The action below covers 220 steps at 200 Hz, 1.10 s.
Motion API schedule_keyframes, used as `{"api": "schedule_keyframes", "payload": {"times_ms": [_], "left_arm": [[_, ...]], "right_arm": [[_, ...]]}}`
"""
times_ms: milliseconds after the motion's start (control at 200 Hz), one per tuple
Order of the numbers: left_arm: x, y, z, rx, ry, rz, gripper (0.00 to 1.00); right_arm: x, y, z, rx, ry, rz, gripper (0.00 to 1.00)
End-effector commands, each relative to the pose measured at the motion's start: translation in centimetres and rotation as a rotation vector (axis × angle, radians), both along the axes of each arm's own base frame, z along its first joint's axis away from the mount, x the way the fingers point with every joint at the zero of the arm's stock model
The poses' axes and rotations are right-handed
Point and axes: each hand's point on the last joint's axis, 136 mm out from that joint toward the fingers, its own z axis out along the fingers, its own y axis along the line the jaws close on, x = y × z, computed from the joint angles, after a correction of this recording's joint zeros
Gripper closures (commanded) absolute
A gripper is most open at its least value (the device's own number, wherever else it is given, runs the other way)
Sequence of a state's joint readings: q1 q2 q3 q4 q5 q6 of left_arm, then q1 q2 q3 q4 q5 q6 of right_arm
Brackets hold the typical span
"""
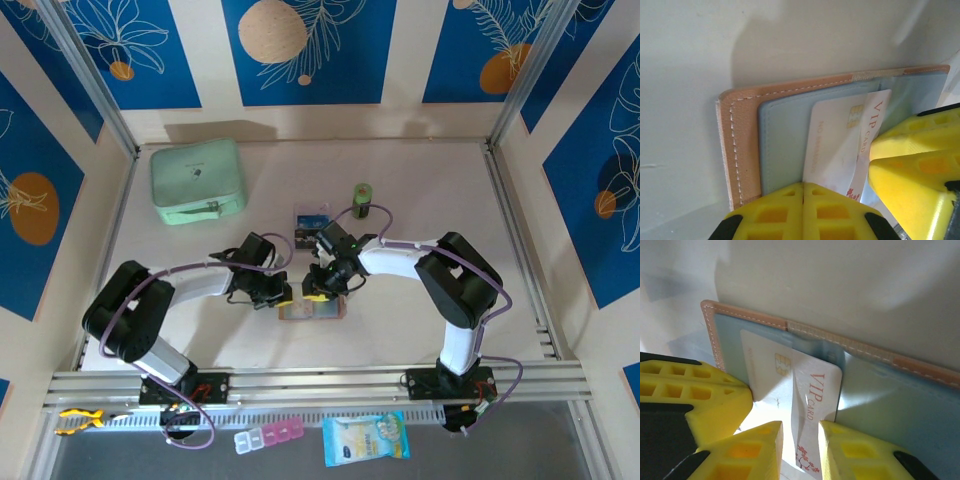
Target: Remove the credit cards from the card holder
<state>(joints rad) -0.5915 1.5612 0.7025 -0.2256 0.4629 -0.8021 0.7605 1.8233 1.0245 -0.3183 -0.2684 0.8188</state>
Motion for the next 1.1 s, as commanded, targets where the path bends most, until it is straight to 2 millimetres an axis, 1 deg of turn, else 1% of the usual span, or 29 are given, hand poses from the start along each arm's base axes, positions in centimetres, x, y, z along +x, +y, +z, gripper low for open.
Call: {"api": "schedule_keyframes", "payload": {"times_ms": [0, 95, 450, 785, 875, 970, 1095], "left_arm": [[-0.8, 1.1, -1.6, 0.078, 0.038, -0.005, 1.0], [-0.9, 1.1, -1.6, 0.08, 0.038, -0.004, 1.0], [-0.9, 1.2, -1.6, 0.082, 0.039, -0.003, 1.0], [-0.8, 1.1, -1.5, 0.079, 0.038, -0.003, 1.0], [-0.8, 1.0, -1.6, 0.079, 0.041, -0.003, 1.0], [-0.8, 1.0, -1.5, 0.078, 0.042, -0.004, 1.0], [-0.7, 1.0, -1.5, 0.078, 0.039, -0.003, 1.0]], "right_arm": [[-0.6, -1.2, -0.4, -0.034, 0.018, -0.009, 0.73], [-0.7, -1.3, 0.0, -0.021, 0.014, -0.018, 0.73], [-0.8, -1.6, 0.0, -0.026, 0.012, -0.024, 0.74], [-0.9, -1.1, 1.2, 0.027, -0.003, -0.018, 0.73], [-1.0, -1.4, 0.9, 0.01, 0.002, -0.021, 0.73], [-1.1, -1.7, 0.1, -0.01, 0.019, -0.027, 0.73], [-1.2, -1.6, -0.7, -0.009, 0.032, -0.028, 0.74]]}}
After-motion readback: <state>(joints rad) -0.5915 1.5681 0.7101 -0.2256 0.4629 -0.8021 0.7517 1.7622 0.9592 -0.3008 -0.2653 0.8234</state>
